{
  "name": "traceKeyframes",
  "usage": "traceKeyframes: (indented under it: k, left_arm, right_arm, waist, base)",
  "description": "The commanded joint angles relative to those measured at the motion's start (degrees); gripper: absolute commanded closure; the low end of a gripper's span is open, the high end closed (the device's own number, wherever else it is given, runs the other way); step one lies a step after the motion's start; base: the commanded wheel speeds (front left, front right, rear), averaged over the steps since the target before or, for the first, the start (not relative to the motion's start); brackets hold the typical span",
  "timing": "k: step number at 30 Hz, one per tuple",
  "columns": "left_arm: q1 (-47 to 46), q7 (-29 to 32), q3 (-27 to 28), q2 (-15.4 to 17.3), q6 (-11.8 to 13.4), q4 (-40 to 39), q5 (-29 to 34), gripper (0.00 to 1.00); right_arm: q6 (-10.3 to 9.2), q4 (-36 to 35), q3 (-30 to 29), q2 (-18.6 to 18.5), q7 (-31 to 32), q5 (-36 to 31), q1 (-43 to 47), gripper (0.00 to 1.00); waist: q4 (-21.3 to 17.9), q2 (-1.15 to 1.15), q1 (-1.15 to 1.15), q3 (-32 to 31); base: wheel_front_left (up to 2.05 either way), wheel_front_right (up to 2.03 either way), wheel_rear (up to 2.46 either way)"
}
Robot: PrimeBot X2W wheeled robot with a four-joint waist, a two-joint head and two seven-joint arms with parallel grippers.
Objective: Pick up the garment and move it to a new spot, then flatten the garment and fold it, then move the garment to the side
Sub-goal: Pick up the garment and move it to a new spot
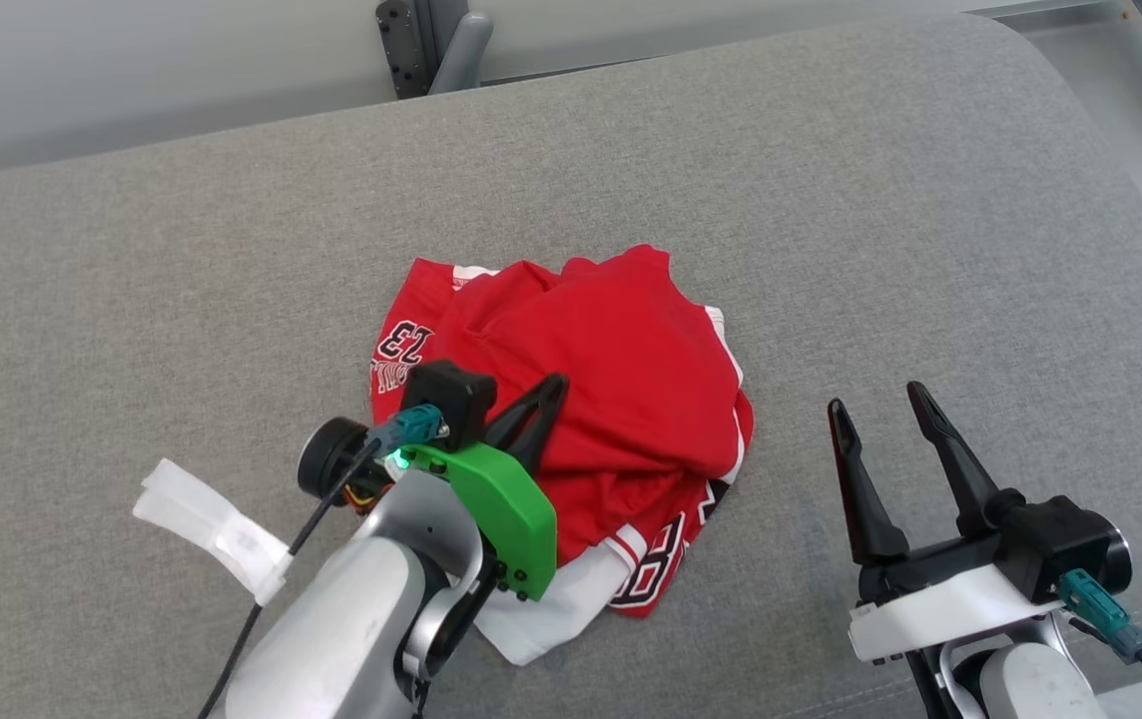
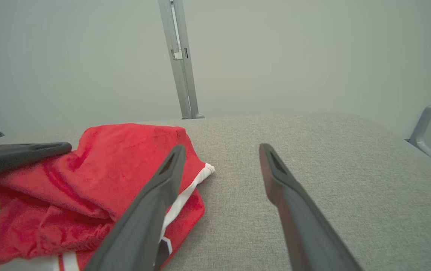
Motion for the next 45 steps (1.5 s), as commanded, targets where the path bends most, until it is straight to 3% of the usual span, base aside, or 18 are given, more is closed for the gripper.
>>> traceKeyframes:
  k: [1, 9, 16, 21, 27, 35, 45]
  left_arm:
    - [-1.4, -0.8, 0.8, 0.2, 0.6, -2.0, -0.6, 1.0]
    - [-2.2, -0.7, 6.8, 3.7, 3.1, -15.4, -2.6, 1.0]
    - [0.2, -0.3, 19.6, 12.4, 8.4, -21.8, -4.9, 1.0]
    - [2.3, 0.0, 29.6, 20.4, 10.7, -20.3, -6.1, 1.0]
    - [2.7, 0.1, 36.9, 27.5, 10.4, -10.3, -7.4, 1.0]
    - [0.0, -0.7, 39.1, 28.2, 7.0, 4.2, -10.9, 1.0]
    - [-0.7, -5.2, 37.2, 23.4, 3.8, 22.7, -12.5, 1.0]
  right_arm:
    - [-0.05, -0.3, -0.2, -0.1, 0.0, 0.5, -0.5, 0.0]
    - [-0.05, -0.4, -0.5, -0.1, 0.0, 0.1, -0.4, 0.0]
    - [-0.06, -0.3, -0.4, -0.1, 0.0, 0.0, -0.4, 0.0]
    - [-0.06, -0.2, -0.7, -0.1, 0.0, -0.3, -0.6, 0.0]
    - [-0.06, 0.1, -0.1, -0.1, 0.0, -0.5, -1.7, 0.0]
    - [-0.06, 0.4, 0.7, -0.1, 0.0, 0.1, -3.1, 0.0]
    - [-0.06, 0.9, 0.7, -0.1, 0.0, 0.4, -3.6, 0.0]
  waist:
    - [0.4, 0.0, 0.0, 0.0]
    - [2.4, 0.0, 0.0, 0.0]
    - [3.8, 0.0, 0.0, -0.2]
    - [4.7, 0.0, 0.0, 0.0]
    - [5.1, 0.0, 0.0, 1.1]
    - [4.7, 0.0, 0.0, 3.0]
    - [3.9, 0.0, 0.0, 4.0]
  base:
    - [0.0, 0.0, 0.0]
    - [0.0, 0.0, 0.0]
    - [0.0, 0.0, 0.0]
    - [0.0, 0.0, 0.0]
    - [0.0, 0.0, 0.0]
    - [0.0, 0.0, 0.0]
    - [0.0, 0.0, 0.0]
